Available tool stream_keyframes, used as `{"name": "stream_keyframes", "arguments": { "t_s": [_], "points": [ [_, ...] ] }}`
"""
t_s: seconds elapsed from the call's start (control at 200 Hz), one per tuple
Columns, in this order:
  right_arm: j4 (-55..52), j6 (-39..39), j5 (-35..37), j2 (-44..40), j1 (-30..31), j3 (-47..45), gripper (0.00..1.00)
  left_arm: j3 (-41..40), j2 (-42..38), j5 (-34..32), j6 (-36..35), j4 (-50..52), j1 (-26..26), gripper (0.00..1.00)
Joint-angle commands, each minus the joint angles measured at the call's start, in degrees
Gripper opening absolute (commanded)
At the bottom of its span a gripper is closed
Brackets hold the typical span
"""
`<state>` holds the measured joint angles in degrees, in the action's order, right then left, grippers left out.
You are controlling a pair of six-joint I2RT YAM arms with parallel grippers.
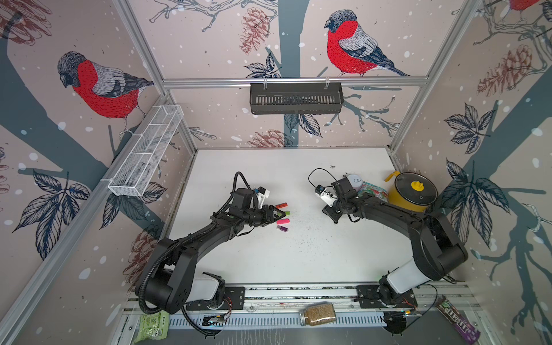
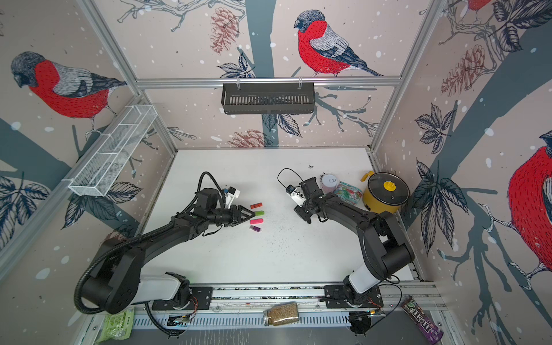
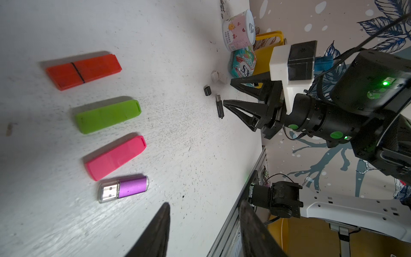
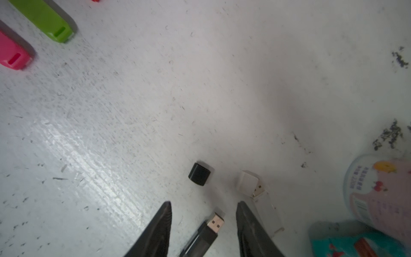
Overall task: Close the usb drive cover
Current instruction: Pick up the cover from the center of the board.
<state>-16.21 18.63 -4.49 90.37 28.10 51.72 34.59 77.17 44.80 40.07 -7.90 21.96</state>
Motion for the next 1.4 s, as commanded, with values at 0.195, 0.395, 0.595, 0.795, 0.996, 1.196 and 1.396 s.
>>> {"name": "stream_keyframes", "arguments": {
  "t_s": [0.195,0.395,0.595,0.795,0.996,1.196,1.396],
  "points": [
    [-0.3,-6.2,-5.8,5.5,-0.6,3.9,0.50,0.4,0.4,0.8,-0.2,-1.8,0.1,0.50],
    [0.4,-15.8,-7.3,8.4,-1.3,5.7,0.50,0.6,0.5,0.9,-0.3,-1.8,0.1,0.50],
    [0.6,-24.2,-5.0,9.6,-1.3,5.7,0.49,0.5,0.8,0.9,-0.3,-1.6,0.1,0.50],
    [0.8,-27.2,-3.1,9.6,-0.9,4.2,0.49,0.0,0.5,0.6,-0.2,-1.8,0.1,0.50],
    [2.0,-30.1,-4.6,9.3,0.7,2.7,0.49,-0.4,0.5,0.6,-0.1,-2.0,0.1,0.50],
    [3.7,-35.3,-5.8,8.6,2.1,1.3,0.49,-0.4,0.4,0.6,0.0,-2.0,0.1,0.50],
    [4.4,-40.5,-8.1,8.3,5.2,1.2,0.48,-0.4,0.8,0.9,0.1,-2.4,0.1,0.50]
  ]
}}
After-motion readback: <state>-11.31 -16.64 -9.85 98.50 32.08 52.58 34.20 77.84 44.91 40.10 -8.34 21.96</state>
